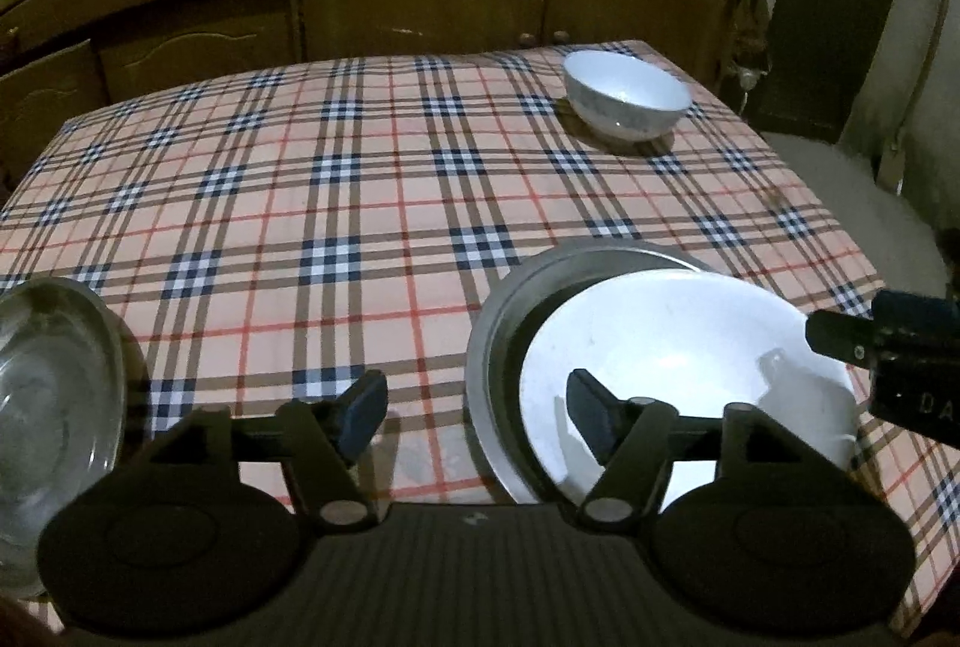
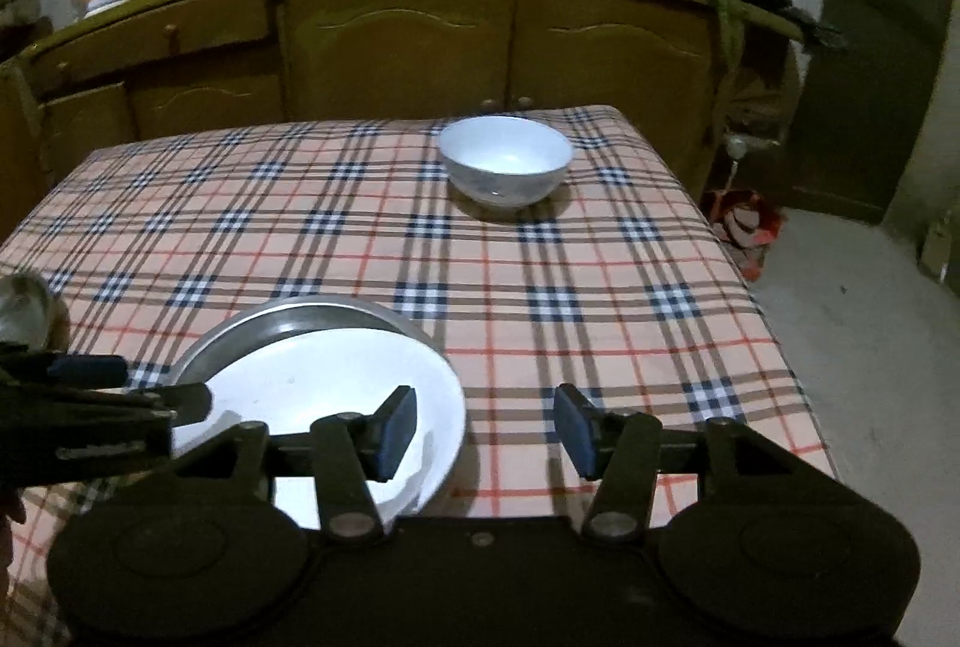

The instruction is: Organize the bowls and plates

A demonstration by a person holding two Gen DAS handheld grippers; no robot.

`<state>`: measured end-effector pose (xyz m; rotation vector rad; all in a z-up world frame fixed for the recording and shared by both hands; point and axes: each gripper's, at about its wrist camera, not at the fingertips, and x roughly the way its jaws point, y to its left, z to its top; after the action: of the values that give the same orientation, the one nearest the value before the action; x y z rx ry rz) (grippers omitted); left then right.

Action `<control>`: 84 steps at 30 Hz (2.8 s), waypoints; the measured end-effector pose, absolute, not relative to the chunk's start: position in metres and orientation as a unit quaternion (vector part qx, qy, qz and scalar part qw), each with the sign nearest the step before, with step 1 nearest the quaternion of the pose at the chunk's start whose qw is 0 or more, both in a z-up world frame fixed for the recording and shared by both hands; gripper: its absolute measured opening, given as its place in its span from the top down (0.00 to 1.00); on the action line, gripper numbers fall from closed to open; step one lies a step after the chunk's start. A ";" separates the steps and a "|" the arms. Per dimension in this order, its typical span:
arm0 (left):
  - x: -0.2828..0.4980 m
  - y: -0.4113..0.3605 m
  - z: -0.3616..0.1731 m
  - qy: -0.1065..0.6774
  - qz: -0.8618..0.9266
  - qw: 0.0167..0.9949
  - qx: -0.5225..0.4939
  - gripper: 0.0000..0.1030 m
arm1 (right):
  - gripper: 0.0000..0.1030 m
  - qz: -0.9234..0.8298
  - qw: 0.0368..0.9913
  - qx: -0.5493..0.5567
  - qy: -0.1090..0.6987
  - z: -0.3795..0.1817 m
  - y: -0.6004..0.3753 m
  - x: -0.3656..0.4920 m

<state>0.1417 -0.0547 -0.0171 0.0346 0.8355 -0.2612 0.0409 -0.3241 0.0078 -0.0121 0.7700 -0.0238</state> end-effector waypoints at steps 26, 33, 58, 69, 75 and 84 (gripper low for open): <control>0.141 -0.055 -0.009 0.395 -0.135 0.909 0.010 0.27 | 0.49 -0.027 0.916 0.034 0.400 -0.021 -0.341 0.042; 0.141 -0.056 -0.006 0.390 -0.134 0.911 0.005 0.26 | 0.49 -0.045 0.926 0.038 0.373 -0.011 -0.348 0.037; 0.190 -0.058 0.027 0.373 -0.125 0.919 0.006 0.21 | 0.42 -0.010 0.937 0.117 0.329 0.007 -0.393 0.071; 0.236 -0.092 0.031 0.371 -0.146 0.916 0.040 0.21 | 0.42 -0.006 0.942 0.123 0.313 0.016 -0.415 0.118; 0.266 -0.115 0.028 0.366 -0.156 0.916 0.055 0.21 | 0.42 -0.001 0.942 0.123 0.311 0.014 -0.423 0.150; 0.334 -0.146 0.014 0.375 -0.155 0.913 0.040 0.21 | 0.42 -0.008 0.938 0.151 0.312 0.001 -0.439 0.221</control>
<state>0.3343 -0.1460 0.0144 0.0832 0.7731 -0.3193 0.2206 -0.4393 0.0011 0.3075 0.6374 -0.0165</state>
